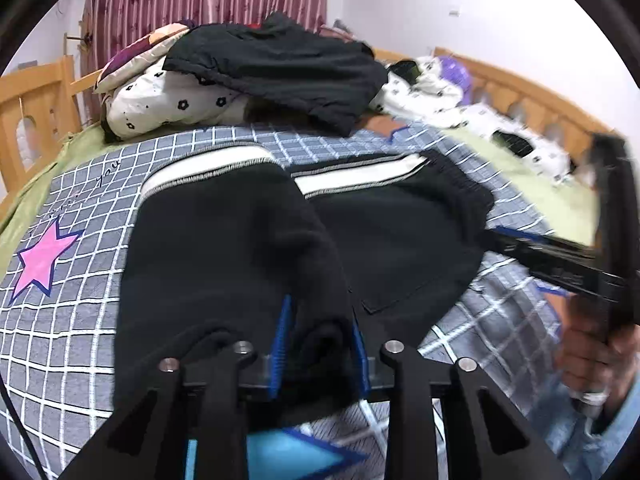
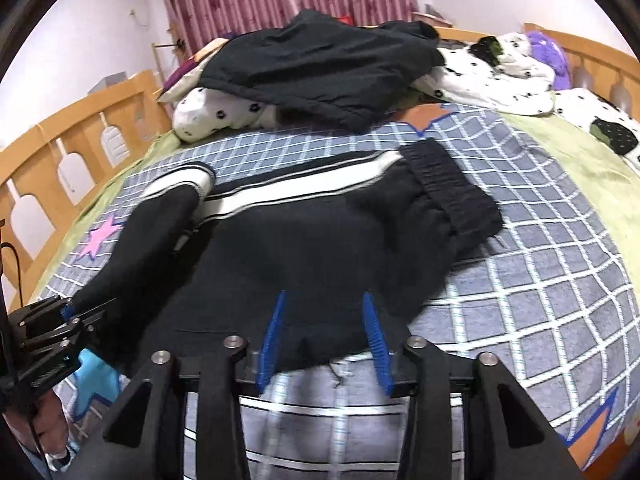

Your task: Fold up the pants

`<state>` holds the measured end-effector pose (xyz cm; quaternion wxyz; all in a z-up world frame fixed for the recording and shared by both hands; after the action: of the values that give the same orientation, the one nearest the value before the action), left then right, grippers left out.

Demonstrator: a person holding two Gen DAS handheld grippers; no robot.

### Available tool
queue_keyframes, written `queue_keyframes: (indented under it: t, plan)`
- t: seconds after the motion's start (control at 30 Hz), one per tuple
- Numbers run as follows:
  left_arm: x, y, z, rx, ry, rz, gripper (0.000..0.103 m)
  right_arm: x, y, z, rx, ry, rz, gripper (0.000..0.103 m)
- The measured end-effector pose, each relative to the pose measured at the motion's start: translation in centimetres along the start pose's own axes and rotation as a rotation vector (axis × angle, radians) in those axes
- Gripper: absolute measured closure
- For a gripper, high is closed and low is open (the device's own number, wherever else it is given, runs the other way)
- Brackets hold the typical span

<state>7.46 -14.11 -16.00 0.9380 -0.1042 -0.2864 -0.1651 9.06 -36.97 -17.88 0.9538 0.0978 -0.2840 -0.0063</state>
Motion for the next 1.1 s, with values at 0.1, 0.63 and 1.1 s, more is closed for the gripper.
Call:
queue_keyframes:
  t: [0.1,0.63,1.1]
  plan:
    - [-1.3,1.7,2.4,-0.006,-0.069,-0.003,0.060,0.7,2.1,-0.4,0.076,0.019,0.003,0.052]
    - [-8.6,10.4,-0.1,-0.012,0.057,0.240,0.035,2.5,11.9,-5.0,0.434,0.207,-0.026,0.046]
    - [-7.9,8.5,-1.8,-0.103,0.031,0.284,0.033,5.9,14.0,-1.2,0.494,0.089,0.131,0.087]
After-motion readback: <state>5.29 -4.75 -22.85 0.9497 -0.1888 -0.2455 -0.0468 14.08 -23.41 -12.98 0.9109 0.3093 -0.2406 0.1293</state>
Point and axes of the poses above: each gripper's, at about its wrist camera, not at the fingertips, and z roughly against the way its jaws point, y to its left, x to its top, the point moved 7 cm from there along -z, roughly the way its jaws point, and after that the axes turned 13 degrees about y, right-handed, at the moved point
